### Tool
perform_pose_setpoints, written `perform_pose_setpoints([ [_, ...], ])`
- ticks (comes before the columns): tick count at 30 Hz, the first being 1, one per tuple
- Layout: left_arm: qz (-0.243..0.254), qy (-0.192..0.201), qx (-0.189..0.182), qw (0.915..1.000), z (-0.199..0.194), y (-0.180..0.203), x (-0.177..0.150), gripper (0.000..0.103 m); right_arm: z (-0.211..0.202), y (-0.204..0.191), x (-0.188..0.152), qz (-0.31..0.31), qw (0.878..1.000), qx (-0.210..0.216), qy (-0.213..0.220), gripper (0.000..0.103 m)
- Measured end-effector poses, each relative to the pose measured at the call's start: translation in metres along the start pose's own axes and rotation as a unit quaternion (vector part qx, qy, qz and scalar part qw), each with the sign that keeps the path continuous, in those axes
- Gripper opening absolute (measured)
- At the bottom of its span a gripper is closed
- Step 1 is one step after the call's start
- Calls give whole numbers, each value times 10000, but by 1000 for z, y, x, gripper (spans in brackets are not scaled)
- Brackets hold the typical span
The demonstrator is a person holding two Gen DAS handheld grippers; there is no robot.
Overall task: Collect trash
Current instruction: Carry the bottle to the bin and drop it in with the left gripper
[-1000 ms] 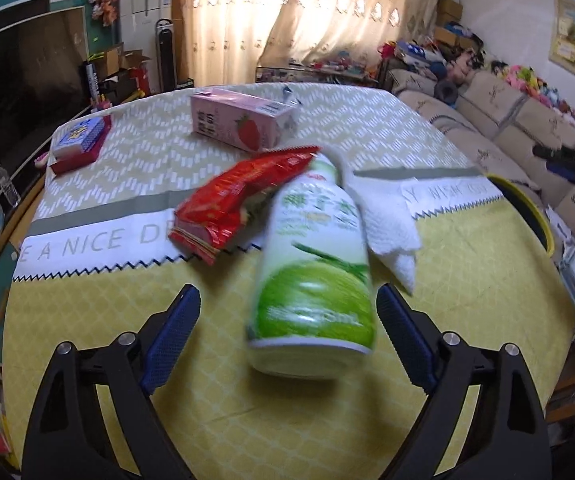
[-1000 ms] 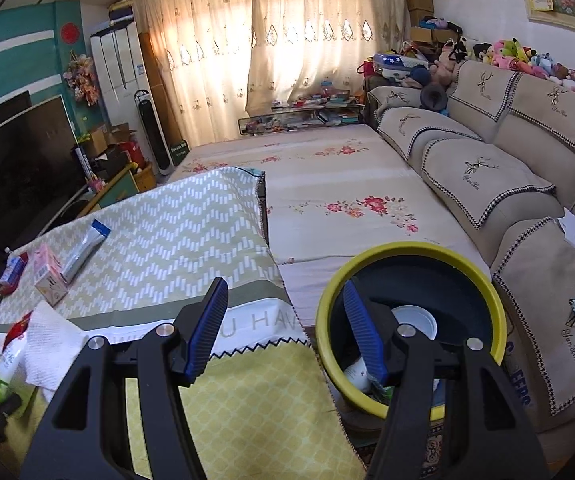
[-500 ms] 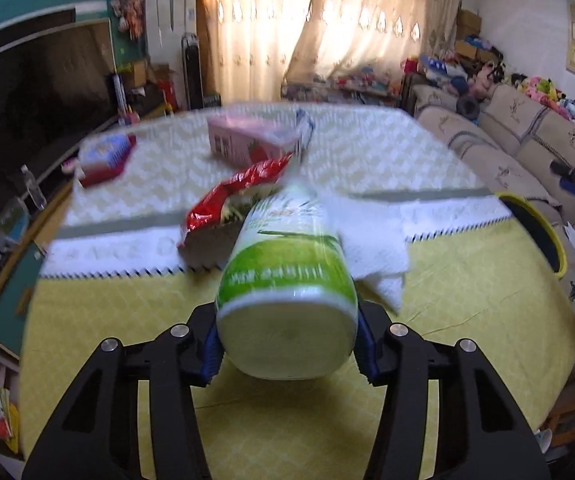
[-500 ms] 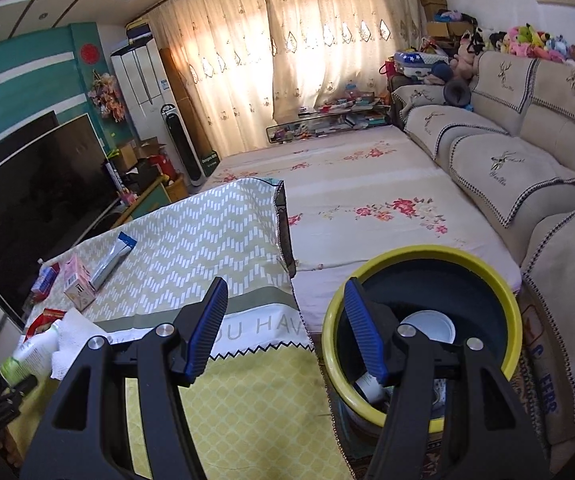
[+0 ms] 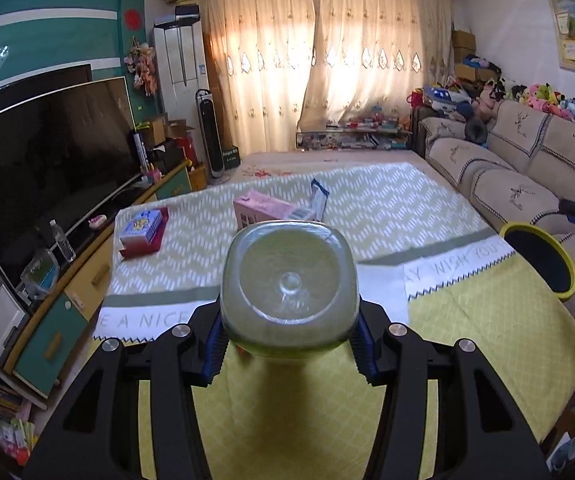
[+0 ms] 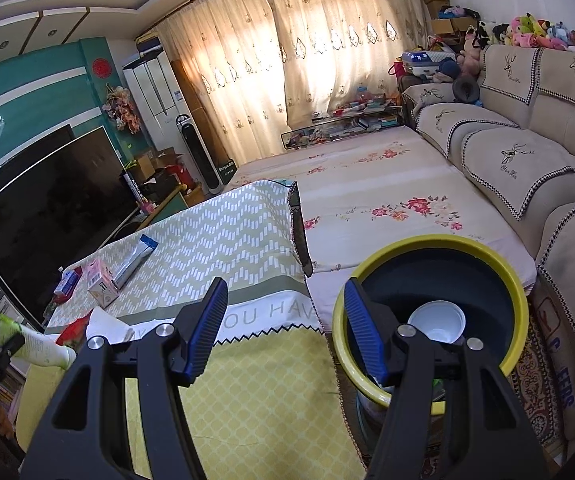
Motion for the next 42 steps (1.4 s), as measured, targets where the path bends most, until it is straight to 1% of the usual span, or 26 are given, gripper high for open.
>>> perform_pose_setpoints([
  [4, -81, 37, 4, 10000, 4, -2, 8, 51, -5, 3, -1, 15, 10000, 17, 27, 58],
  [8, -133, 2, -38, 9999, 2, 0, 12, 51, -11, 13, -3, 78, 10000, -43, 42, 58],
  [13, -44, 51, -135, 9999, -8, 12, 16, 51, -14, 30, -5, 212, 9997, -117, 50, 58],
  [20, 325, 197, -462, 9982, -29, 55, 33, 51, -14, 50, -11, 352, 9993, -132, 33, 58],
  [24, 517, 260, -828, 9949, -38, 89, 46, 51, -15, 62, -14, 432, 9989, -150, 37, 58],
  [27, 736, 315, -1103, 9907, -41, 121, 56, 51, -21, 78, -15, 537, 9983, -194, 84, 58],
  [30, 984, 326, -1458, 9839, -39, 161, 67, 51, -34, 99, -16, 664, 9971, -332, 189, 58],
  [33, 1271, 317, -1853, 9739, -34, 209, 75, 51, -47, 120, -18, 781, 9952, -519, 279, 58],
  [36, 1518, 238, -2262, 9619, -23, 260, 84, 51, -58, 141, -23, 930, 9925, -714, 347, 58],
  [37, 1599, 170, -2471, 9556, -18, 284, 87, 51, -60, 147, -25, 968, 9917, -769, 352, 58],
  [38, 1657, 135, -2592, 9514, -14, 299, 89, 51, -63, 154, -27, 1017, 9907, -825, 360, 58],
  [39, 1742, 92, -2699, 9470, -8, 318, 92, 51, -65, 160, -30, 1075, 9898, -861, 367, 58],
  [40, 1786, 62, -2746, 9448, -3, 329, 93, 51, -66, 165, -32, 1117, 9892, -877, 367, 58],
  [42, 1892, 11, -2933, 9371, 8, 362, 99, 51, -68, 174, -34, 1183, 9880, -919, 362, 58],
])
Point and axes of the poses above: each gripper's, at about its wrist camera, not at the fingertips, and z roughly the way its jaws point, y to its right, x to its top, the point moved 8 cm from there along z, roughly the way its jaws point, and after that the axes turned 11 degrees about -y, right-handed, at the moved point
